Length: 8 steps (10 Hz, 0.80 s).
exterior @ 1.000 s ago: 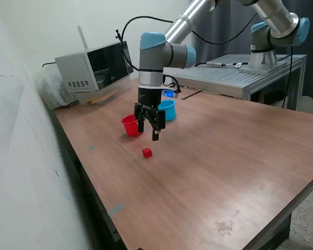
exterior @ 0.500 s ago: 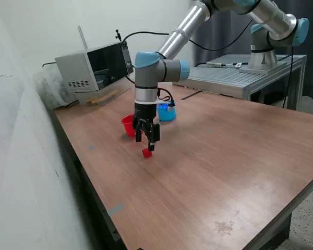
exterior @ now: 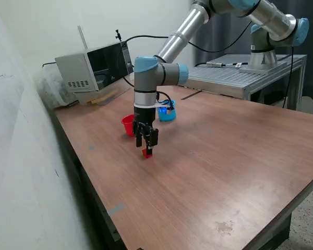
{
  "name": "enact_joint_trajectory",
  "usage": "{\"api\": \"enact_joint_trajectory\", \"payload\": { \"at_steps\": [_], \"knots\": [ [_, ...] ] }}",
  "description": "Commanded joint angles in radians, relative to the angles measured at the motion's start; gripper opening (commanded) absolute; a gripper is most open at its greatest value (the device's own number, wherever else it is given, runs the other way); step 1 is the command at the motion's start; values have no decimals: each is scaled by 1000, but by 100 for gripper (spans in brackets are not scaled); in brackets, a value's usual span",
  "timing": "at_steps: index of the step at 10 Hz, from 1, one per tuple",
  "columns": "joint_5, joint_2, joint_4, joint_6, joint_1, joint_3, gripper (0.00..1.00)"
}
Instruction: Place red objects in the red bin, and blue objects in the blue bin.
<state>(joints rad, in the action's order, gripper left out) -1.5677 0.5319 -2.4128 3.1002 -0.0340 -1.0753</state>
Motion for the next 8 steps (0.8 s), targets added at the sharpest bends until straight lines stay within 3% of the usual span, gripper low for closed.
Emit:
{"api": "enact_joint_trajectory", "payload": {
  "at_steps": [1, 6, 8],
  "knots": [
    [2, -4, 1, 0, 0, -3, 0],
    [-3, 13, 9, -2, 0, -8, 0],
    [-3, 133, 12, -2, 3, -32, 0]
  ]
}}
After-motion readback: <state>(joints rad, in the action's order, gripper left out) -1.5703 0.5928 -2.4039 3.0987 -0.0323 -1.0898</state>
